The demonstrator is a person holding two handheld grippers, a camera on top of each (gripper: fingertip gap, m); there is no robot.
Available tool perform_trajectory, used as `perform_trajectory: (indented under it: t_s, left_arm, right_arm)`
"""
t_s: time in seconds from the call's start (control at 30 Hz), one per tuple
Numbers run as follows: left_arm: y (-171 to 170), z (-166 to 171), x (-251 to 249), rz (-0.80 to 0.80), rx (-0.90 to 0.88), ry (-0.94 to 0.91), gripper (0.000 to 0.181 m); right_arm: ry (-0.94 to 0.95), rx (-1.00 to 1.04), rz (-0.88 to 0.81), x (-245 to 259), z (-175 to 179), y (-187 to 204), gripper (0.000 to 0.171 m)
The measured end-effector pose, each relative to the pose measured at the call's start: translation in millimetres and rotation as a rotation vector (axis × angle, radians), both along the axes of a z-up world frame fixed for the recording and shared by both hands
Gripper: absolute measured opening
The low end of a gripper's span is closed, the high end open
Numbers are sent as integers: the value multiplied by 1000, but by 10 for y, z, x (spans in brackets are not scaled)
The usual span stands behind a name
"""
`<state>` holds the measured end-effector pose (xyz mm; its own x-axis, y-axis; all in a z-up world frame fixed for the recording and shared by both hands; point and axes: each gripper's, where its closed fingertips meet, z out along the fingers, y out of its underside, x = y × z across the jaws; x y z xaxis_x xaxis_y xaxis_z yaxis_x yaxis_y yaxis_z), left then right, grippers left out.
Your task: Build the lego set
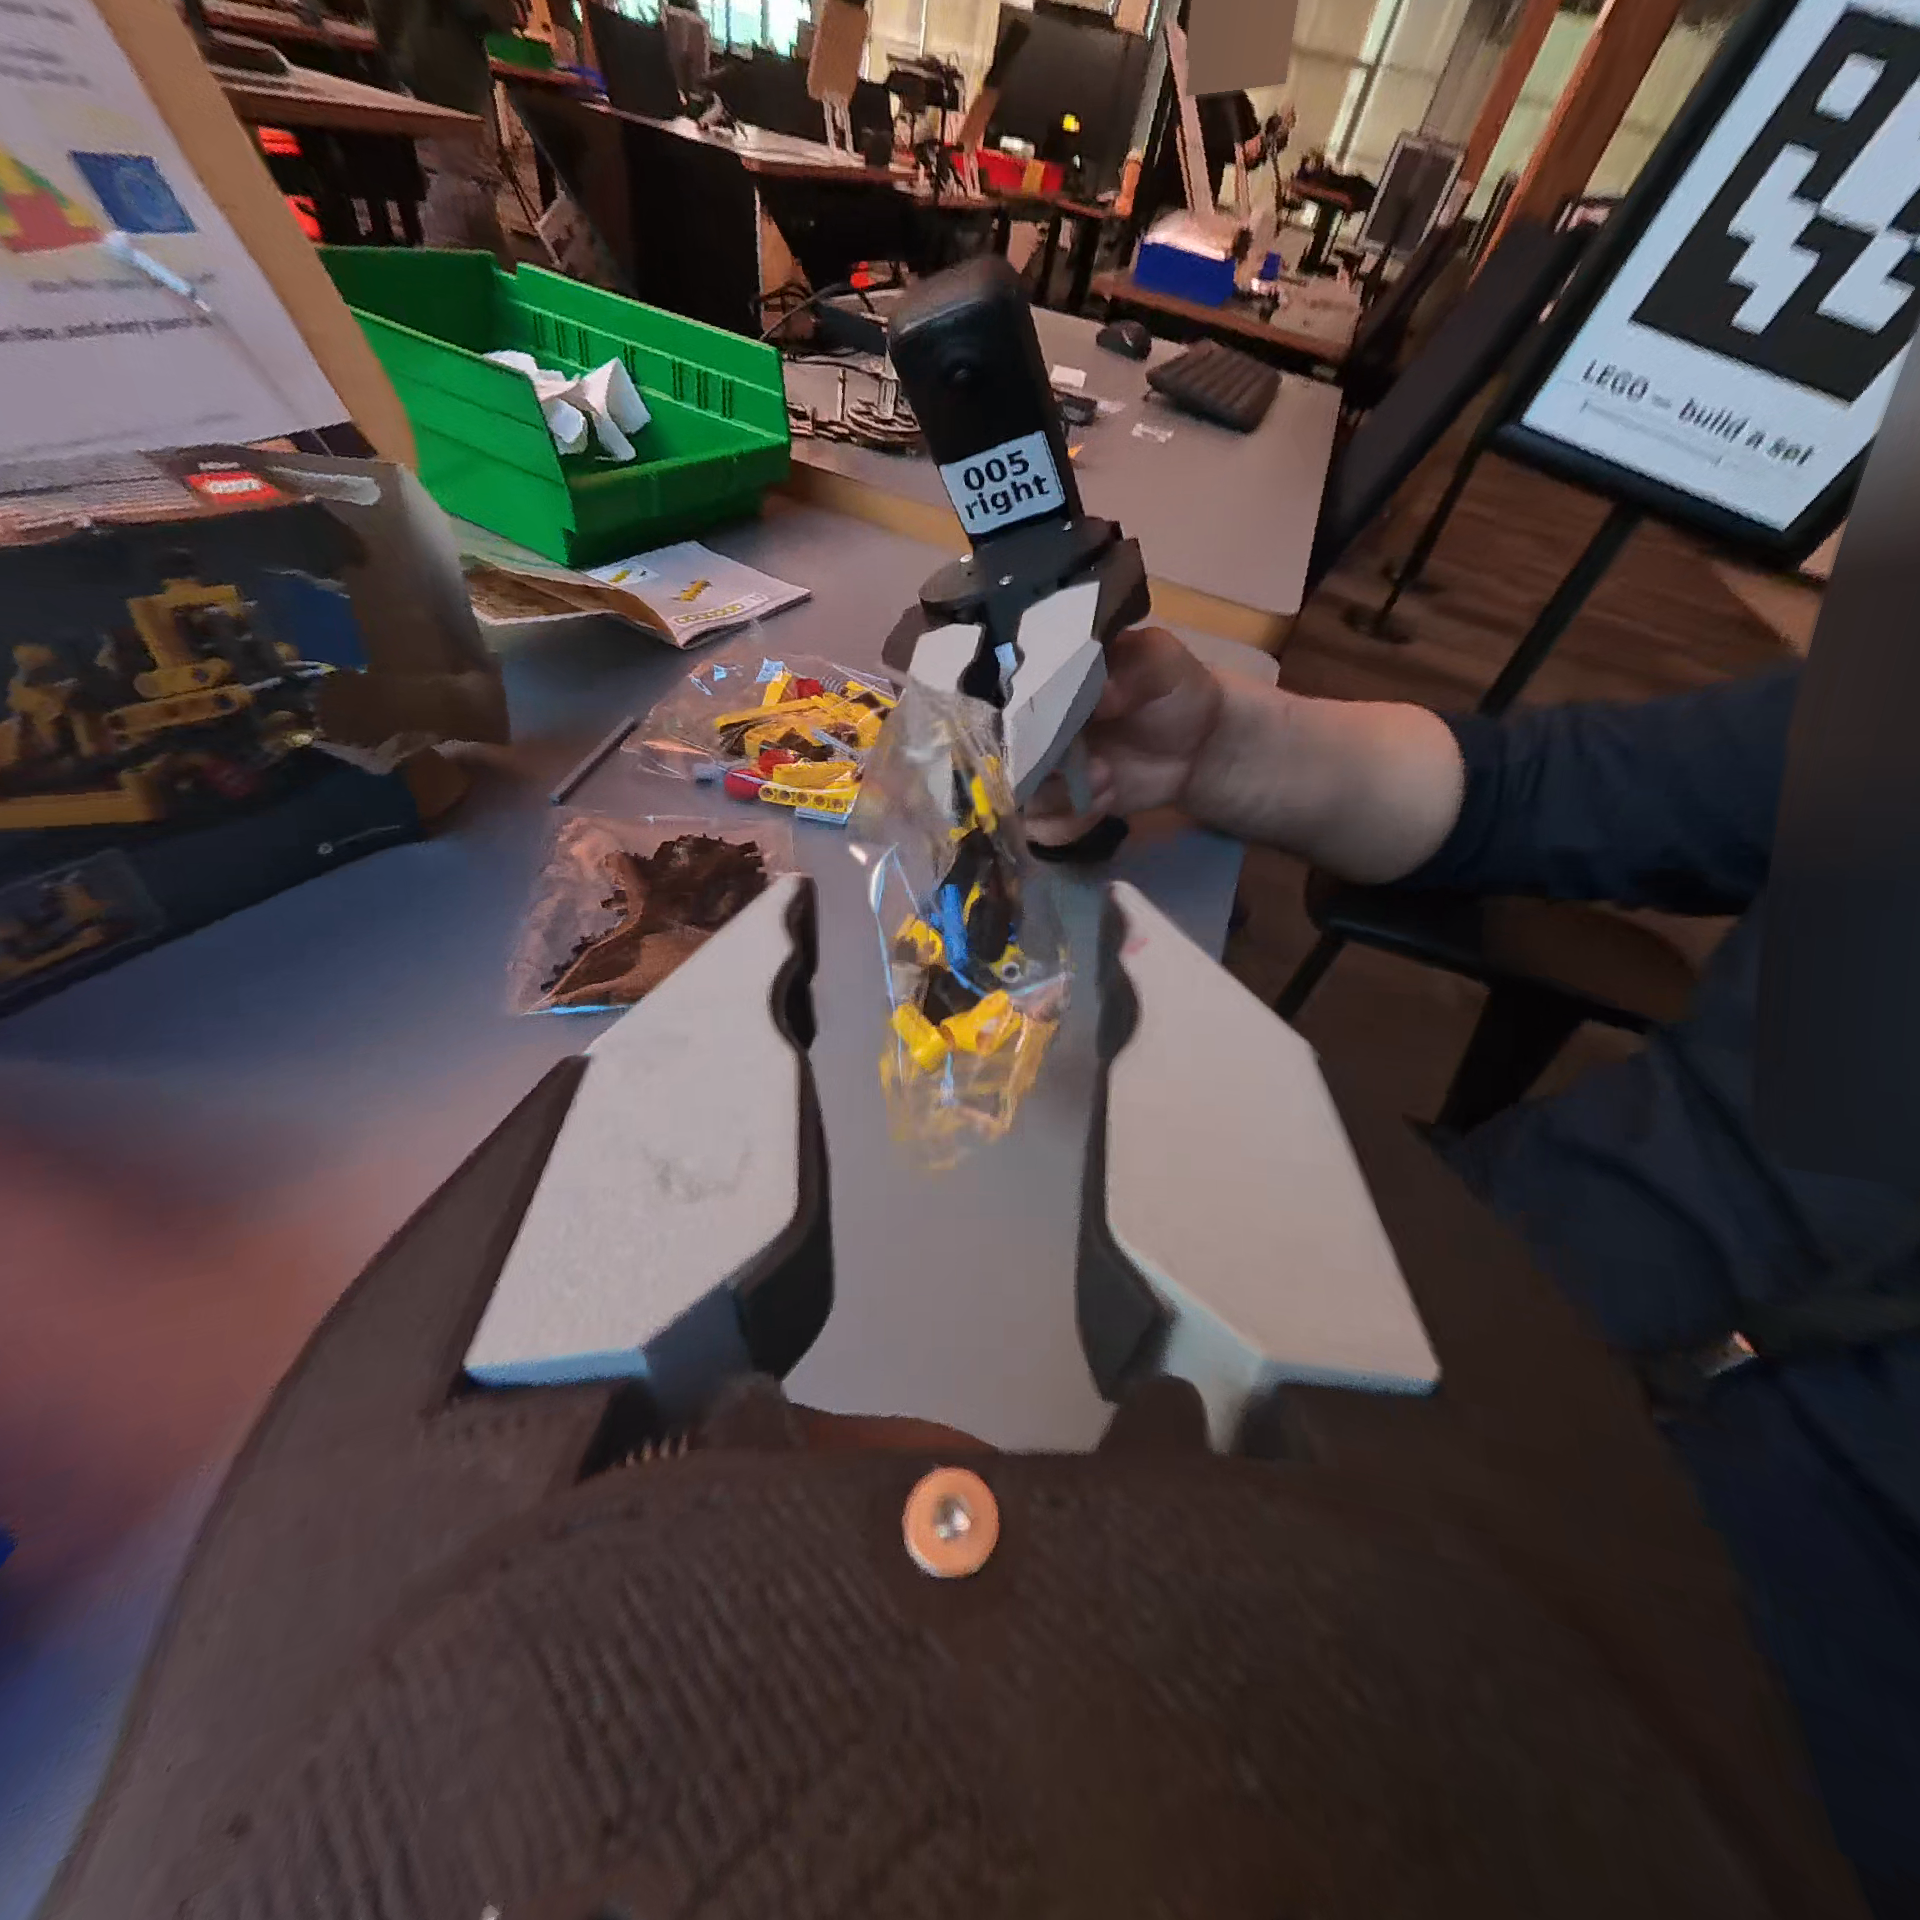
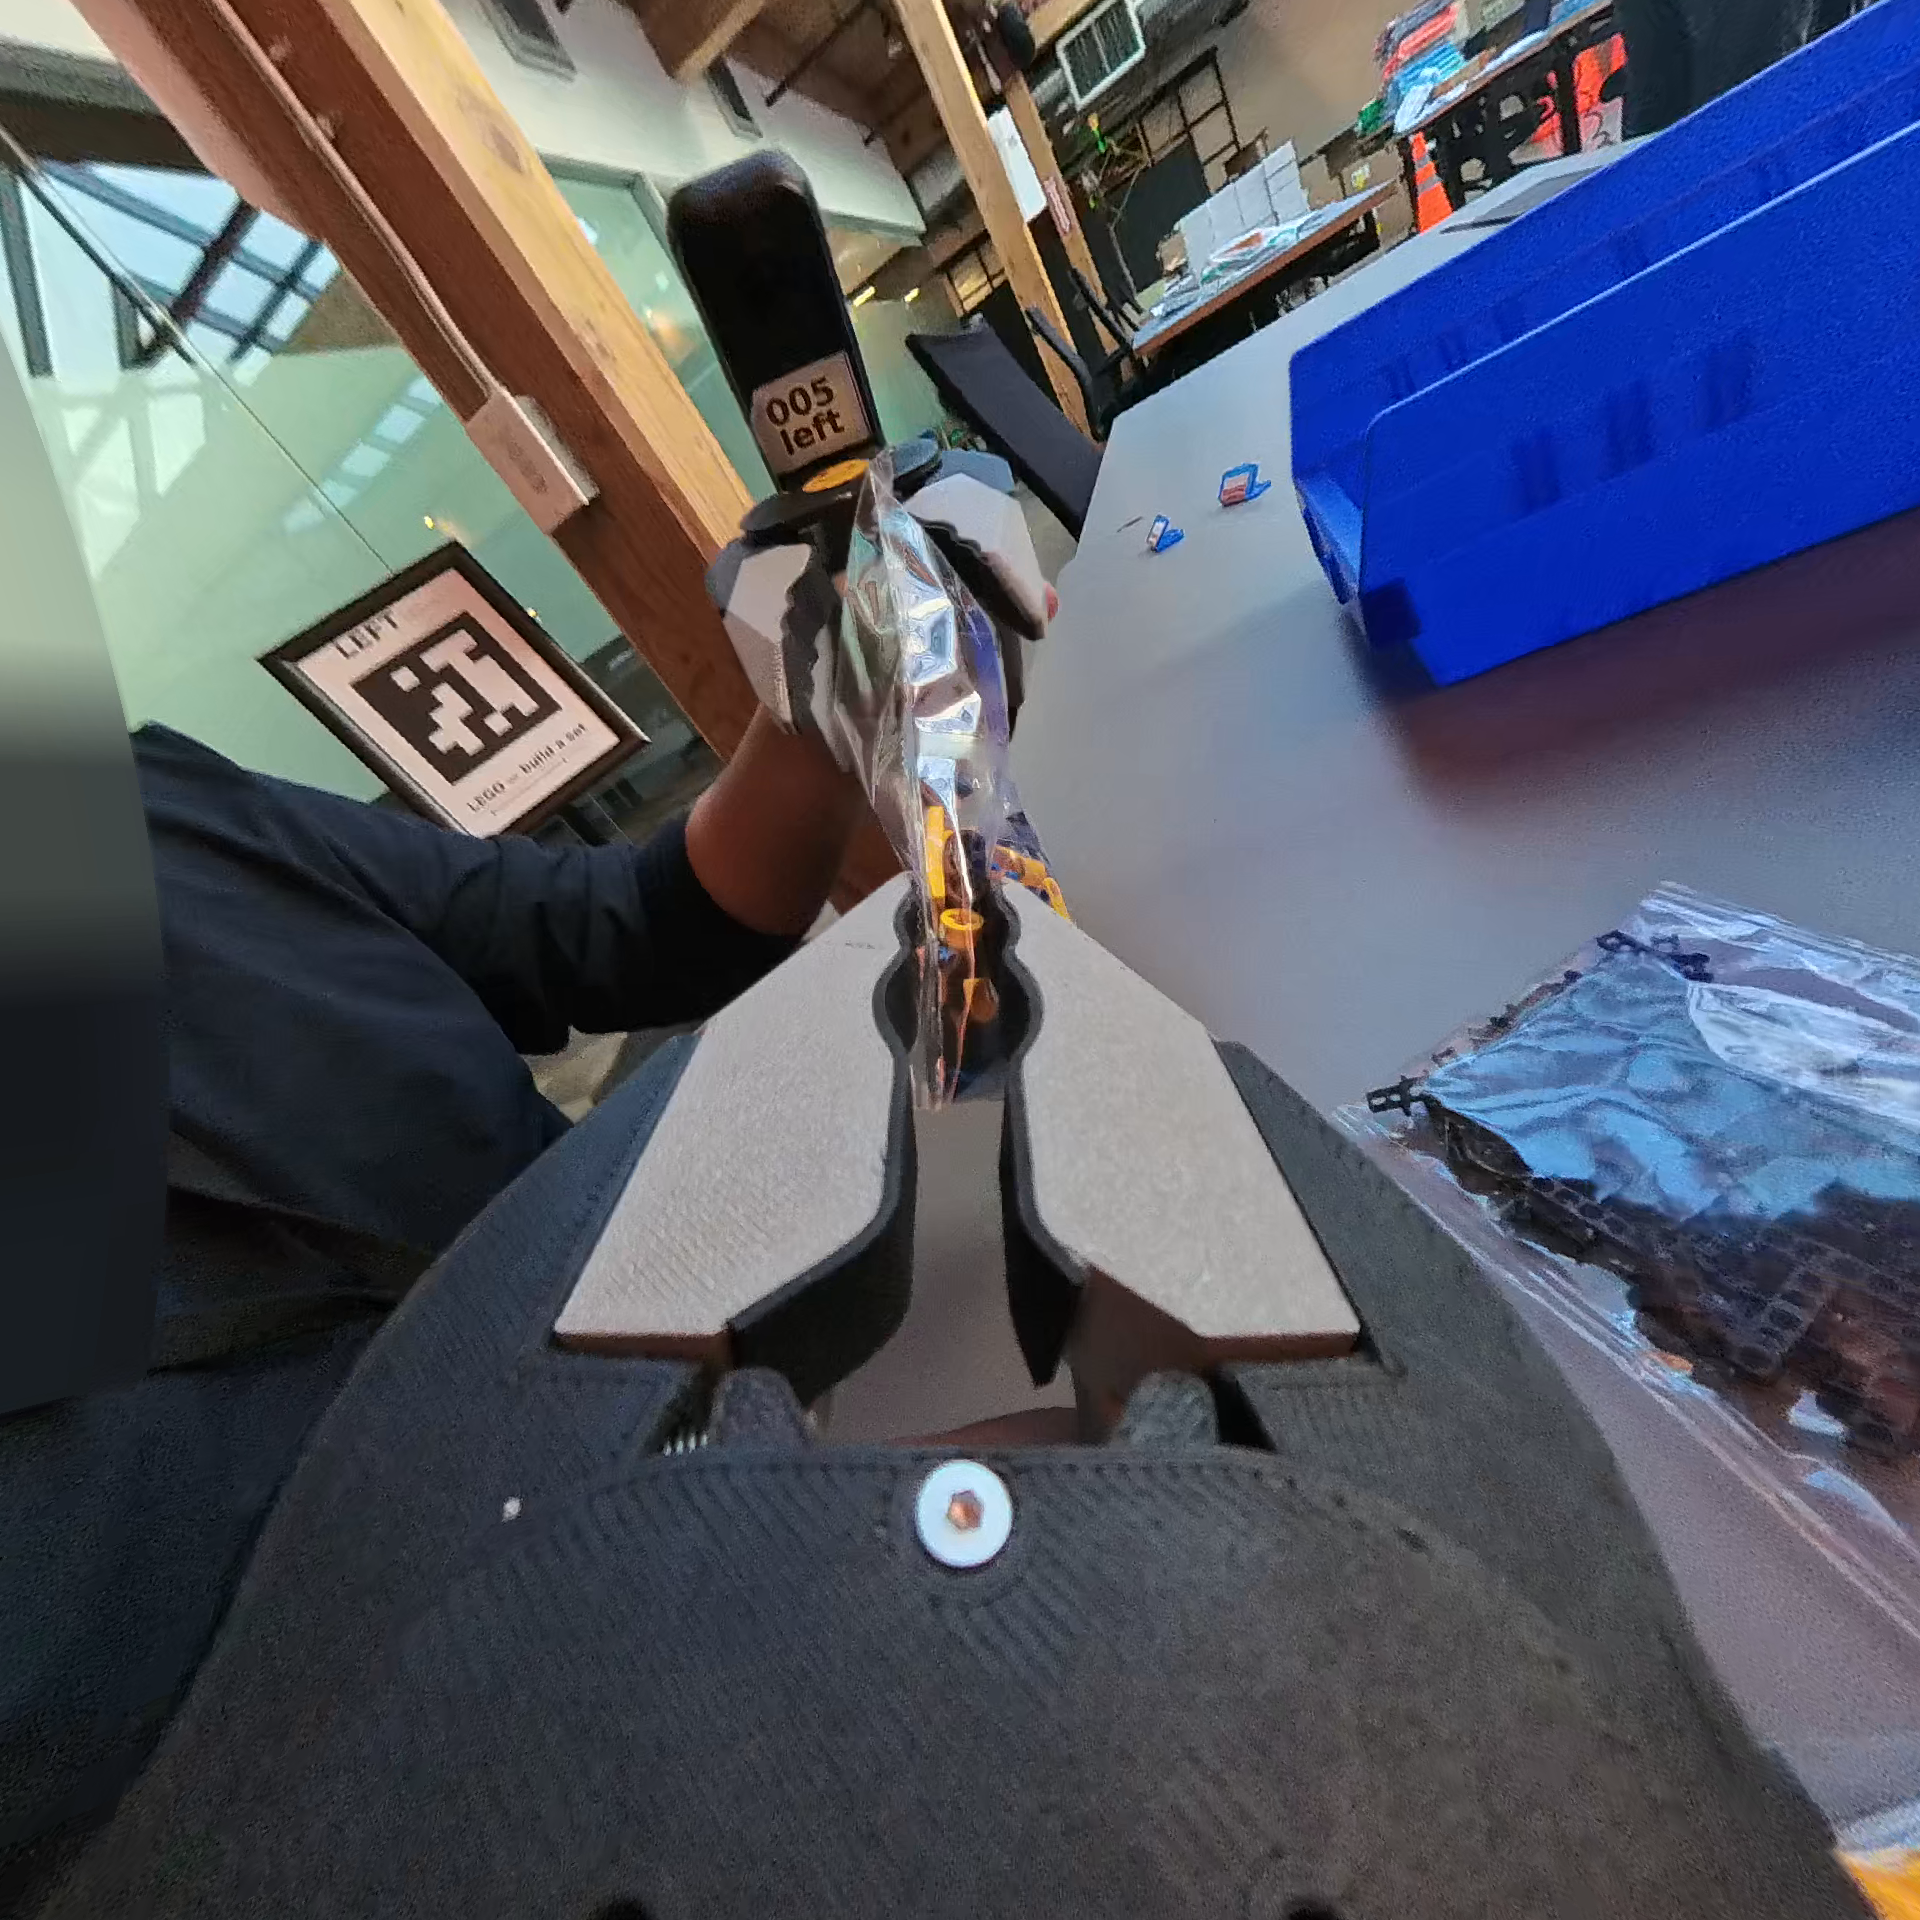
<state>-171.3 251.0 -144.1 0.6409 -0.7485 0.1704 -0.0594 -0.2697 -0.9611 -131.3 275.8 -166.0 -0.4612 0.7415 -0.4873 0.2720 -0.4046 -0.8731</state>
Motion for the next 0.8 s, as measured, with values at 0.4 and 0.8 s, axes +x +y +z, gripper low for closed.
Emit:
perform_trajectory:
  t_s: [0.4, 0.8]
  left_arm:
    - [28, 64, -79, 55, 207, 165, 0]
    - [-119, 288, -126, 26, 268, 89, 31]
  right_arm:
    - [154, 544, -149, -19, 73, -148, 7]
    - [281, 1019, -348, -23, 150, -150, 6]
